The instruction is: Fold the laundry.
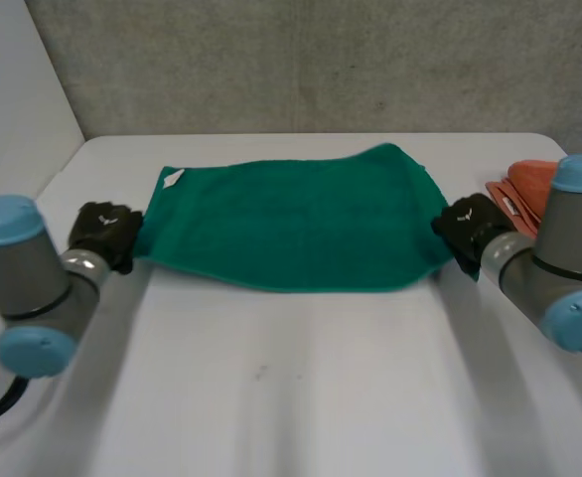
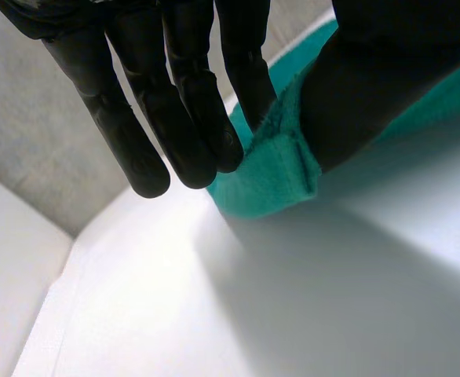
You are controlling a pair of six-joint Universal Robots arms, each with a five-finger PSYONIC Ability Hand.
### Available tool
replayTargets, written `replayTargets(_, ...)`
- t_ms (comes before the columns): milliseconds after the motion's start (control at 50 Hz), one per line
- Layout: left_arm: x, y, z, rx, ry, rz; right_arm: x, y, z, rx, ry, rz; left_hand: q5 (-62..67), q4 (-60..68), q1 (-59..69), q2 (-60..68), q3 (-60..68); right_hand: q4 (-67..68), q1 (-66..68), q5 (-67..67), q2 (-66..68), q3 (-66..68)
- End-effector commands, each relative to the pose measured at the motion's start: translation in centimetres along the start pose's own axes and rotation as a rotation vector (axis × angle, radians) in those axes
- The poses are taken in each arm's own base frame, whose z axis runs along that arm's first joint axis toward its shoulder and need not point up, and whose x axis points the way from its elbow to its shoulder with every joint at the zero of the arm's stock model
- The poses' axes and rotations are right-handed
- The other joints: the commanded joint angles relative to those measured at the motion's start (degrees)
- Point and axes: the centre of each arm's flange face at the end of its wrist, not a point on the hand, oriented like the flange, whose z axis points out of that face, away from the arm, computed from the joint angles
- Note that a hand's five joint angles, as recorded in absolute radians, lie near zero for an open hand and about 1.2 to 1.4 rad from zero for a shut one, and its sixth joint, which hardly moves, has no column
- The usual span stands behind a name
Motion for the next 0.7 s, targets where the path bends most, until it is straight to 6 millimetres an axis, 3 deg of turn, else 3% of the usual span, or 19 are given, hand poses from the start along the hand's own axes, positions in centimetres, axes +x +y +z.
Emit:
replayTargets(20, -3.5, -1.6, -6.9, -0.118, -0.018, 0.150, 0.3, -1.4, -7.8, -0.098, -0.096, -0.149, 14.4, 11.3, 14.9, 11.6, 11.7, 12.0, 23.9, 13.0, 12.9, 12.5)
replayTargets(60, -3.7, -1.7, -8.7, -0.156, -0.004, 0.172, 0.6, -1.1, -9.3, -0.148, -0.121, -0.167, 14.4, 11.3, 14.9, 11.6, 11.7, 12.0, 23.9, 13.0, 12.9, 12.5)
replayTargets(80, -3.9, -1.6, -10.5, -0.201, 0.016, 0.192, 0.7, -0.6, -11.0, -0.207, -0.162, -0.179, 14.4, 11.3, 14.9, 11.6, 11.7, 12.0, 23.9, 13.0, 12.9, 12.5)
replayTargets(180, -3.7, -0.4, -15.3, -0.352, 0.116, 0.297, 0.2, 0.0, -16.4, -0.357, -0.322, -0.236, 14.4, 11.3, 14.9, 11.6, 11.7, 12.0, 23.9, 13.0, 12.9, 12.5)
replayTargets(220, -3.6, -0.1, -16.1, -0.364, 0.146, 0.335, 0.6, 0.1, -17.2, -0.368, -0.332, -0.250, 14.4, 11.3, 14.9, 11.6, 11.7, 12.0, 23.9, 13.0, 12.9, 12.5)
replayTargets(300, -3.3, 0.0, -16.4, -0.322, 0.194, 0.388, 1.9, 0.6, -16.3, -0.347, -0.257, -0.257, 14.4, 11.3, 14.9, 11.6, 11.7, 12.0, 23.9, 13.0, 12.9, 12.5)
replayTargets(360, -3.6, -0.1, -15.5, -0.294, 0.186, 0.378, 2.2, 0.9, -15.0, -0.322, -0.203, -0.258, 14.4, 11.3, 14.9, 11.6, 11.7, 12.0, 23.9, 13.0, 12.9, 12.5)
replayTargets(440, -3.6, 0.0, -12.8, -0.261, 0.165, 0.342, 1.7, 2.2, -12.4, -0.325, -0.201, -0.201, 14.4, 11.3, 14.9, 11.6, 11.7, 12.0, 23.9, 13.0, 12.9, 12.5)
replayTargets(520, -2.5, -0.1, -10.4, -0.241, 0.189, 0.297, -0.5, 1.9, -10.4, -0.282, -0.230, -0.193, 14.4, 11.3, 14.9, 11.6, 11.7, 12.0, 23.9, 13.0, 12.9, 12.5)
replayTargets(560, -2.4, 0.2, -9.5, -0.257, 0.189, 0.283, -0.6, 1.8, -9.6, -0.266, -0.212, -0.199, 14.4, 11.3, 14.9, 11.6, 11.7, 12.0, 23.9, 13.0, 12.9, 12.5)
replayTargets(640, -2.3, 0.3, -7.3, -0.256, 0.172, 0.270, -0.1, 1.6, -7.6, -0.233, -0.123, -0.231, 14.4, 11.3, 14.9, 11.6, 11.7, 12.0, 23.9, 13.0, 12.9, 12.5)
replayTargets(680, -2.7, -0.5, -5.6, -0.221, 0.136, 0.279, 1.2, 0.5, -6.1, -0.194, -0.044, -0.247, 14.4, 11.3, 14.9, 11.6, 11.7, 12.0, 23.9, 13.0, 12.9, 12.5)
replayTargets(700, -3.1, -1.4, -4.3, -0.185, 0.101, 0.291, 2.1, -1.0, -5.2, -0.147, 0.008, -0.263, 14.4, 11.3, 14.9, 11.6, 11.7, 12.0, 23.9, 13.0, 12.9, 12.5)
